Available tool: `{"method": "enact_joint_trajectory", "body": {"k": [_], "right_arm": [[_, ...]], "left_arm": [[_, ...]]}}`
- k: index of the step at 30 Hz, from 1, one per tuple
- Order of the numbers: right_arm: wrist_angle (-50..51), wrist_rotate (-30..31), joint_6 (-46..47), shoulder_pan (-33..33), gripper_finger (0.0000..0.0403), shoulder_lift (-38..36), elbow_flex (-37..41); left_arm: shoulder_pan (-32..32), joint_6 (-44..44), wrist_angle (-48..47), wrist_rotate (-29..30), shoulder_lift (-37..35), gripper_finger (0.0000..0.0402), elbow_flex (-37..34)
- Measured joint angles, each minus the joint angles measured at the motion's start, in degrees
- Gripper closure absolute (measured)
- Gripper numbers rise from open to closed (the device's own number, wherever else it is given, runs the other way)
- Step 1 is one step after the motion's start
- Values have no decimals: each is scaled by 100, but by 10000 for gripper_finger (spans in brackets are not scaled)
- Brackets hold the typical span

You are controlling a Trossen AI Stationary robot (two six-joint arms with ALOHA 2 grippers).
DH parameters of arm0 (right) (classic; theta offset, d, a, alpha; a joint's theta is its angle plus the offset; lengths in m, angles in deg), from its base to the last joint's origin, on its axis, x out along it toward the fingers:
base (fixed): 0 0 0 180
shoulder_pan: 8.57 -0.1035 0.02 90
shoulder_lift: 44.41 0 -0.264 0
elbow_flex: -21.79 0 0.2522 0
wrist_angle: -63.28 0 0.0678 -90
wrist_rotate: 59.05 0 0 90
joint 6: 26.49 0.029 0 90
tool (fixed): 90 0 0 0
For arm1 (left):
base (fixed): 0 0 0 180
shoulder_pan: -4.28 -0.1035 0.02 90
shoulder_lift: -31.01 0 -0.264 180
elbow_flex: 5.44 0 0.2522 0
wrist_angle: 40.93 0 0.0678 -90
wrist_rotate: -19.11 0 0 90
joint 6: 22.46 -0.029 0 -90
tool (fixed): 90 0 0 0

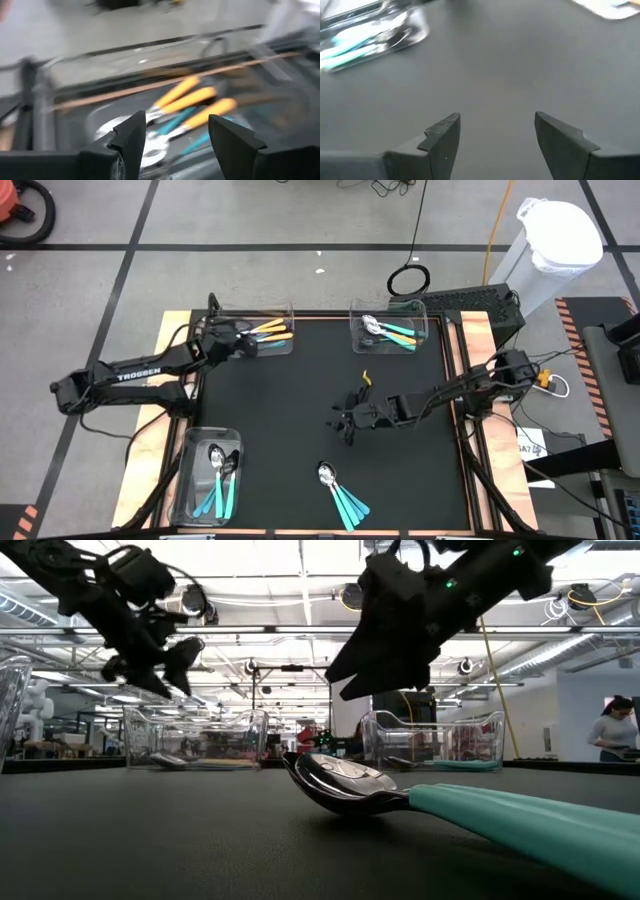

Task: Sort silverware by color (type)
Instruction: Put the green spoon into the top left transparent bin

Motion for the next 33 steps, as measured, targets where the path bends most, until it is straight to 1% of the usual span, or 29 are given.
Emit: {"method": "enact_joint_trajectory", "body": {"k": [2,4,6,7,10,13,16,20,22,25,29,30,33], "right_arm": [[7,-317,122,-99,161,0,1],[0,-857,616,-167,161,0,1],[-34,-1377,911,-202,161,0,0],[-35,-1487,984,-234,161,0,0],[-36,-1668,1117,-379,168,93,-2],[-78,-1899,1413,-588,183,330,-2],[-8,-1937,1765,-806,199,612,-104],[301,-1954,2319,-1065,210,884,-487],[620,-2070,2566,-1173,212,977,-759],[1312,-2086,2896,-1334,211,1125,-1253],[2216,-2097,2864,-1500,210,1329,-1889],[2348,-2188,2741,-1539,211,1366,-2013],[2299,-2523,2239,-1605,220,1455,-2258]], "left_arm": [[215,-279,271,-207,-98,189,0],[479,-456,615,-449,-188,189,2],[788,-605,956,-658,-231,189,2],[950,-679,1121,-715,-236,190,1],[1438,-757,1511,-796,-235,190,2],[1871,-730,1741,-794,-214,190,2],[2259,-729,1846,-785,-214,190,2],[2661,-727,1875,-525,-214,190,1],[2815,-722,1873,-475,-214,190,2],[3020,-720,1871,-446,-214,190,2],[3260,-750,1831,-210,-214,190,1],[3305,-789,1826,-135,-214,190,1],[3390,-988,1815,117,-214,190,1]]}}
